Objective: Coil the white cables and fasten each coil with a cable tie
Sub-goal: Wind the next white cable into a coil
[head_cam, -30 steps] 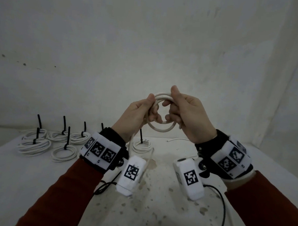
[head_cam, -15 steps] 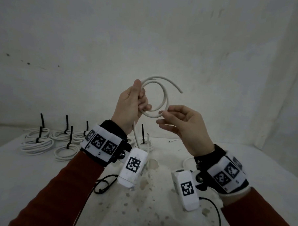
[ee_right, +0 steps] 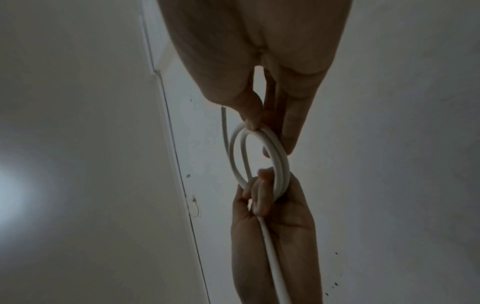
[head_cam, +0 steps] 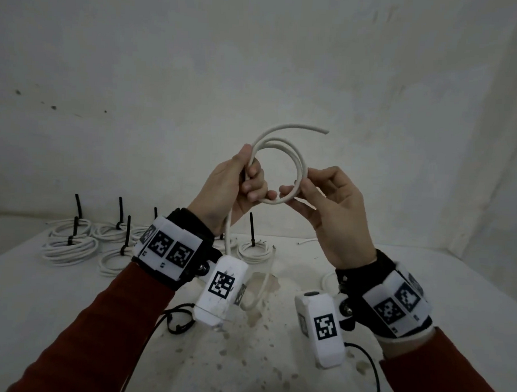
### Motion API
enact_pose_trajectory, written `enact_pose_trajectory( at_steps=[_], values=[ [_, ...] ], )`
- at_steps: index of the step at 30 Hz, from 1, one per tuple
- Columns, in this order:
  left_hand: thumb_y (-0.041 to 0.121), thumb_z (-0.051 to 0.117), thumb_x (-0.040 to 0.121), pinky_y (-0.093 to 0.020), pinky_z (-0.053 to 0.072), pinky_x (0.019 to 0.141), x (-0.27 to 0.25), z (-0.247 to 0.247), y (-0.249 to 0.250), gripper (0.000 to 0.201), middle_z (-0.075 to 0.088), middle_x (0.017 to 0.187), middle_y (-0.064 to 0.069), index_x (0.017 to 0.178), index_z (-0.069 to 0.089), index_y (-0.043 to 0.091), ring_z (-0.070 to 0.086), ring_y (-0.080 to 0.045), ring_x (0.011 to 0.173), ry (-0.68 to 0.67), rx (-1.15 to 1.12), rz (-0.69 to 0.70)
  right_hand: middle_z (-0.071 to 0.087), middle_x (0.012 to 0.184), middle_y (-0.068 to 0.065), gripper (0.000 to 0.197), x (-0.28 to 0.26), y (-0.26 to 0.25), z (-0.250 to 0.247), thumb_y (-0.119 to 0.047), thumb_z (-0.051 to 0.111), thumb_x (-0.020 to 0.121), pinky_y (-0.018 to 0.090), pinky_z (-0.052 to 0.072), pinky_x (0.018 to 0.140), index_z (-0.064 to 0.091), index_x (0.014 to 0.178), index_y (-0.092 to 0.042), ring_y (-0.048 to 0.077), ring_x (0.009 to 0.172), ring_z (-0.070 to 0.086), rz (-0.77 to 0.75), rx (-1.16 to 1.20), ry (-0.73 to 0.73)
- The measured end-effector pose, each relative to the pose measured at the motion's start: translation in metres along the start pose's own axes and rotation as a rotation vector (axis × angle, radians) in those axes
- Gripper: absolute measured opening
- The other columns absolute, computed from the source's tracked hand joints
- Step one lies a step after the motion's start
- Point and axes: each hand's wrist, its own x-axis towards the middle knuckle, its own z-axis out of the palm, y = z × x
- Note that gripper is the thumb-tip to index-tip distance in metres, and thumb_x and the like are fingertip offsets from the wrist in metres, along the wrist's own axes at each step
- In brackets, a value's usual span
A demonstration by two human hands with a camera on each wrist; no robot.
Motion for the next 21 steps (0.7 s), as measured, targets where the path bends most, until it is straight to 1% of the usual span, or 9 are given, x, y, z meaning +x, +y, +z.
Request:
enact_pose_trajectory(
  at_steps=[3,5,7,9,10,13,16,19,21],
  values=[
    [0.031,0.03,0.102,-0.024,0.044,0.053,-0.001,-0.001,0.002,0.043,0.025,0.047,0.007,0.063,0.033,0.015,0.025,-0.009,0.041,0.042,0.094,0.035,0.061,0.096,0.022,0.01,0.004,-0.004,-0.008,0.004,0.047,0.091,0.038,0.057,0.083,0.054,0.096,-0.001,0.035,0.092,0.07,0.174,0.103,-0.089],
    [0.03,0.033,0.102,-0.022,0.04,0.05,-0.002,-0.003,0.002,0.042,0.024,0.047,0.008,0.062,0.032,0.016,0.023,-0.008,0.042,0.054,0.137,0.034,0.062,0.096,0.023,0.022,0.01,-0.013,-0.014,-0.008,0.047,0.084,0.042,0.056,0.086,0.054,0.104,0.001,0.041,0.096,0.067,0.297,0.2,-0.127],
    [0.03,0.035,0.101,-0.021,0.037,0.048,-0.003,-0.004,0.002,0.042,0.022,0.049,0.008,0.062,0.032,0.016,0.021,-0.009,0.043,0.055,0.184,0.011,0.065,0.091,0.018,0.032,0.019,-0.024,-0.018,-0.026,0.049,0.083,0.044,0.056,0.083,0.057,0.101,-0.001,0.037,0.088,0.068,0.339,0.131,-0.126],
    [0.029,0.035,0.102,-0.021,0.036,0.047,-0.002,-0.003,0.0,0.041,0.022,0.049,0.008,0.063,0.032,0.016,0.02,-0.009,0.043,0.052,0.223,-0.014,0.067,0.083,0.01,0.036,0.027,-0.035,-0.019,-0.04,0.05,0.089,0.045,0.058,0.078,0.06,0.098,-0.006,0.028,0.075,0.068,0.292,-0.146,-0.152],
    [0.029,0.035,0.102,-0.021,0.035,0.047,-0.002,-0.003,0.0,0.041,0.023,0.049,0.008,0.063,0.032,0.016,0.019,-0.009,0.043,0.047,0.232,-0.024,0.067,0.082,0.009,0.035,0.03,-0.038,-0.019,-0.041,0.05,0.091,0.046,0.058,0.076,0.06,0.096,-0.007,0.026,0.072,0.067,0.254,-0.299,-0.176],
    [0.029,0.035,0.102,-0.022,0.035,0.047,0.0,-0.002,-0.001,0.042,0.023,0.049,0.008,0.063,0.032,0.016,0.018,-0.009,0.042,0.027,0.256,-0.044,0.062,0.093,0.009,0.028,0.033,-0.042,-0.016,-0.029,0.043,0.101,0.046,0.057,0.074,0.058,0.087,-0.01,0.023,0.072,0.065,0.123,-0.595,-0.234],
    [0.031,0.036,0.101,-0.023,0.036,0.049,-0.002,-0.001,-0.001,0.042,0.021,0.05,0.007,0.062,0.033,0.016,0.018,-0.01,0.043,-0.006,0.273,-0.067,0.061,0.09,0.004,0.027,0.034,-0.042,-0.017,-0.021,0.044,0.101,0.04,0.056,0.072,0.059,0.081,-0.011,0.017,0.074,0.063,0.05,-0.601,-0.204],
    [0.033,0.034,0.101,-0.022,0.04,0.052,-0.006,0.003,-0.002,0.042,0.021,0.048,0.008,0.063,0.035,0.017,0.02,-0.009,0.041,-0.047,0.274,-0.103,0.059,0.083,-0.001,0.027,0.034,-0.041,-0.02,-0.019,0.044,0.101,0.033,0.054,0.069,0.058,0.079,-0.012,0.017,0.079,0.06,0.018,-0.473,-0.118],
    [0.033,0.033,0.101,-0.021,0.042,0.053,-0.008,0.005,-0.003,0.041,0.023,0.047,0.01,0.064,0.036,0.016,0.021,-0.008,0.04,-0.059,0.277,-0.111,0.057,0.08,-0.002,0.027,0.033,-0.04,-0.02,-0.02,0.044,0.101,0.031,0.053,0.069,0.057,0.079,-0.012,0.017,0.078,0.059,-0.01,-0.399,-0.066]
  ],
)
